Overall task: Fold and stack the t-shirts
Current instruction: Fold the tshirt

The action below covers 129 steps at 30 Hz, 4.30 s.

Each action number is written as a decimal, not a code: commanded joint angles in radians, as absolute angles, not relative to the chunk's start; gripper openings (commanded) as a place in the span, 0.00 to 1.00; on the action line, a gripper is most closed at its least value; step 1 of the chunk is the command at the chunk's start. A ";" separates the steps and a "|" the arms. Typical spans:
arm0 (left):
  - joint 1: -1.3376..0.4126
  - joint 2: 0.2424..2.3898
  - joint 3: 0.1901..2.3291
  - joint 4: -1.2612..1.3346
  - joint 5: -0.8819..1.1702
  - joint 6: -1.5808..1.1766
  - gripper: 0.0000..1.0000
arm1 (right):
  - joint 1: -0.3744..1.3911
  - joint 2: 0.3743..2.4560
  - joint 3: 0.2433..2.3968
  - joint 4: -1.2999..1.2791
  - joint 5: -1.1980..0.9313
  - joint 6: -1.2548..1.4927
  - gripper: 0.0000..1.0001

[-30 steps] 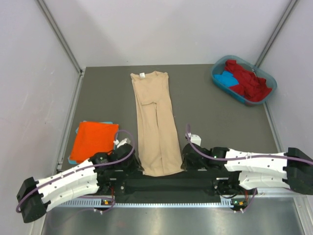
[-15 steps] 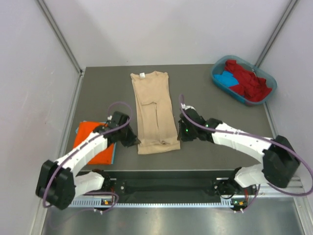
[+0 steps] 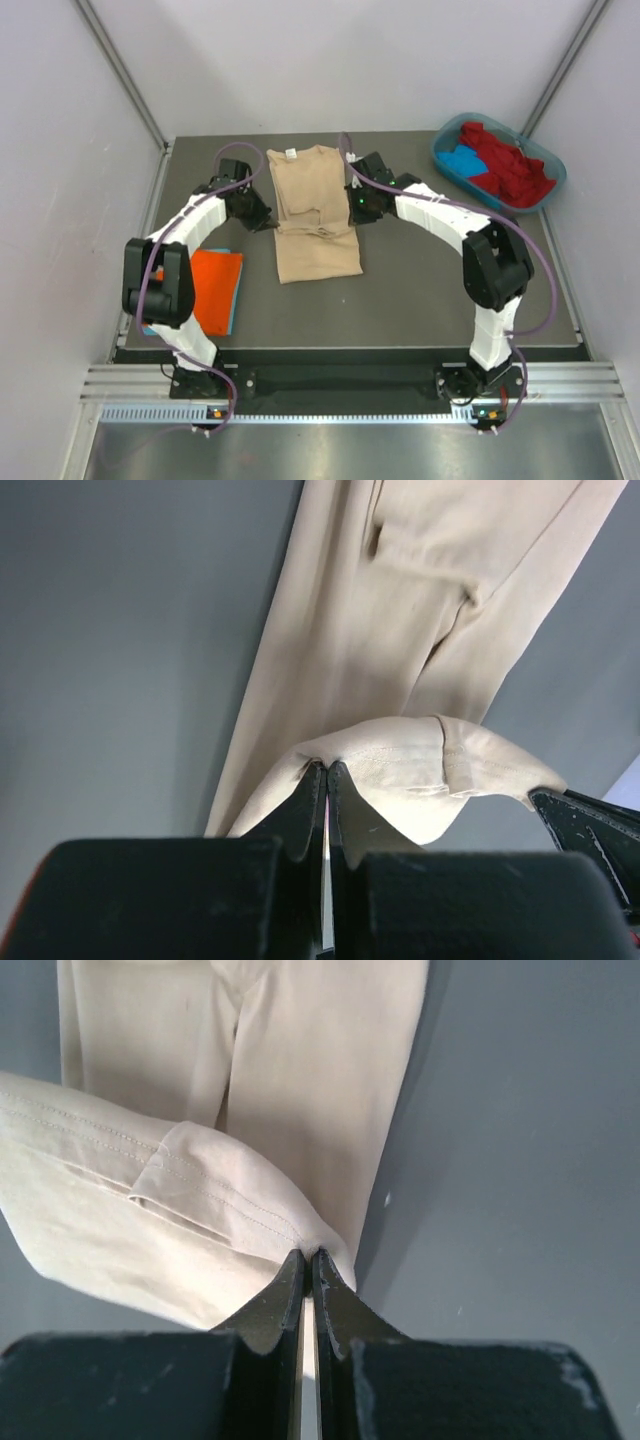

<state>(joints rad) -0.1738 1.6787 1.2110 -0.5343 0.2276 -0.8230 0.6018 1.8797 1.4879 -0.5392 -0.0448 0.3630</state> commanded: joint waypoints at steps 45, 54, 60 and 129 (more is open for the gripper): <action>-0.185 1.770 1.318 -0.454 0.207 -0.698 0.24 | 0.474 2.075 1.836 -0.612 -0.150 0.190 0.17; -0.265 1.873 1.333 -0.439 0.183 -0.690 0.20 | 0.474 2.147 1.828 -0.571 -0.186 0.206 0.16; -0.262 1.992 1.498 -0.459 0.108 -0.660 0.21 | 0.476 2.157 1.833 -0.566 -0.193 0.219 0.18; -0.368 1.430 0.744 -0.488 0.187 -0.690 0.00 | 0.436 1.605 0.776 -0.152 -0.519 0.345 0.00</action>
